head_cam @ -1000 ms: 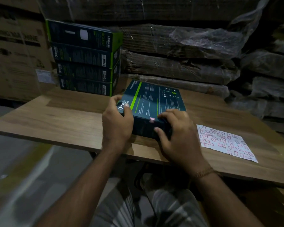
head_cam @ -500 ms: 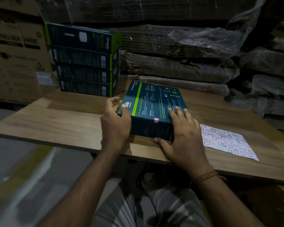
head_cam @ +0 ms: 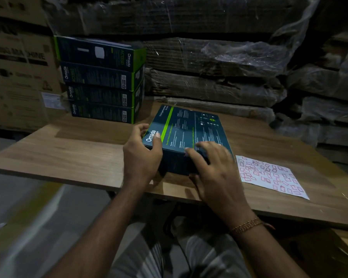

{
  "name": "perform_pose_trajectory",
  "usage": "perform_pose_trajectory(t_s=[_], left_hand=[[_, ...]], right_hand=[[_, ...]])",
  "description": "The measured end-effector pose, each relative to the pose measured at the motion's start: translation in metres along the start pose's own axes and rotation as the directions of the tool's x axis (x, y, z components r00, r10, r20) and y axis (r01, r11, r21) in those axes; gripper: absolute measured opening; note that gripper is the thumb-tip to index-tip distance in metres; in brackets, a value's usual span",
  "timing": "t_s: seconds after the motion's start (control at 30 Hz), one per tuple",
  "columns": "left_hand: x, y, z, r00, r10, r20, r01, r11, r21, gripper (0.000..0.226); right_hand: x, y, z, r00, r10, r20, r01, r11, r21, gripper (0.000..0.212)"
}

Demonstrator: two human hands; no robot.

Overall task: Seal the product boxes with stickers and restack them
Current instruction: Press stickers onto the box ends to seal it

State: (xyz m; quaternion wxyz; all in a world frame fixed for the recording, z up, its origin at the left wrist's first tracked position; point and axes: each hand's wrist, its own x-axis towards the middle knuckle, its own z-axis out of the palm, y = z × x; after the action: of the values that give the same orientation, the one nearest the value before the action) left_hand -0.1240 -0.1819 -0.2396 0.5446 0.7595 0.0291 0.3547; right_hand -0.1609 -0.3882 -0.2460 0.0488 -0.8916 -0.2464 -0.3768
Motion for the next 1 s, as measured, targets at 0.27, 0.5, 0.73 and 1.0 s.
perform_pose_trajectory(t_s=[0.27,0.5,0.73,1.0], left_hand=[[0.0,-0.001,0.0,1.0,0.011,0.026,-0.012,0.999,0.036,0.033],[0.0,-0.003,0.0,0.999,0.023,0.039,-0.024,1.0,0.018,0.034],[0.0,-0.005,0.001,0.998,0.033,0.047,-0.033,0.999,0.009,0.034],[-0.006,0.001,0.002,0.972,0.227,0.054,-0.231,0.969,0.087,0.04]], right_hand=[[0.003,-0.006,0.005,0.998,0.062,0.014,-0.063,0.989,0.131,0.063],[0.005,-0.004,0.003,0.995,0.095,0.041,-0.1,0.984,0.151,0.06],[0.013,-0.004,-0.004,0.993,0.074,0.095,-0.085,0.989,0.118,0.067],[0.012,-0.005,-0.006,0.973,0.228,0.018,-0.217,0.892,0.396,0.053]])
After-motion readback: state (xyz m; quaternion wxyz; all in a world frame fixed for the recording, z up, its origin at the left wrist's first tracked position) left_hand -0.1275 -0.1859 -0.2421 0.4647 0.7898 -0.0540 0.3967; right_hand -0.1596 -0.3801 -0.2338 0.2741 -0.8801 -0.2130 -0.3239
